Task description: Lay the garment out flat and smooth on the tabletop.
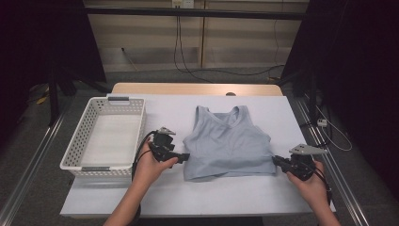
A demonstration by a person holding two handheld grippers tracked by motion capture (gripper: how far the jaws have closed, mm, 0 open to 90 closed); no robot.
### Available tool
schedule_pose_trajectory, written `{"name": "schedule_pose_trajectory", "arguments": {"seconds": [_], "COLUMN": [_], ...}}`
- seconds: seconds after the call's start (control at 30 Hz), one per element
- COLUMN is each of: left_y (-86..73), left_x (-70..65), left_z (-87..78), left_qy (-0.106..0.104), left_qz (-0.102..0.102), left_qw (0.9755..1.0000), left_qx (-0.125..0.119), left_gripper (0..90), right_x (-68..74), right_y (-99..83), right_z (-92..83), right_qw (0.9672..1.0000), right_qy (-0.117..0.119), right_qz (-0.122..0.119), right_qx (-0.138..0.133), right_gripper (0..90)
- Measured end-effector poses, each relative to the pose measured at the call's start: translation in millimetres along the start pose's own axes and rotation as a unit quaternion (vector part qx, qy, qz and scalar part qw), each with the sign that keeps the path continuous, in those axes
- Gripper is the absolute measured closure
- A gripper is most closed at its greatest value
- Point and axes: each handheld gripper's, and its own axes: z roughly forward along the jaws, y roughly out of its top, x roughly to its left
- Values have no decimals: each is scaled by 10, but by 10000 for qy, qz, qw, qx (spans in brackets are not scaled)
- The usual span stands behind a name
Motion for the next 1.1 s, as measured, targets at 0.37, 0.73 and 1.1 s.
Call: {"name": "schedule_pose_trajectory", "arguments": {"seconds": [0.37,0.73,1.1], "left_y": [-42,-41,-36], "left_x": [-53,-117,-138], "left_z": [102,118,138], "left_qy": [-238,-253,-406], "left_qz": [66,116,3], "left_qw": [9996,9992,9985], "left_qx": [141,273,373], "left_gripper": [385,588,798], "right_x": [-38,-62,-48], "right_y": [-92,-101,-109], "right_z": [70,125,131], "right_qw": [9998,9997,9998], "right_qy": [35,36,-5], "right_qz": [162,185,167], "right_qx": [59,133,102], "right_gripper": [850,846,845]}}
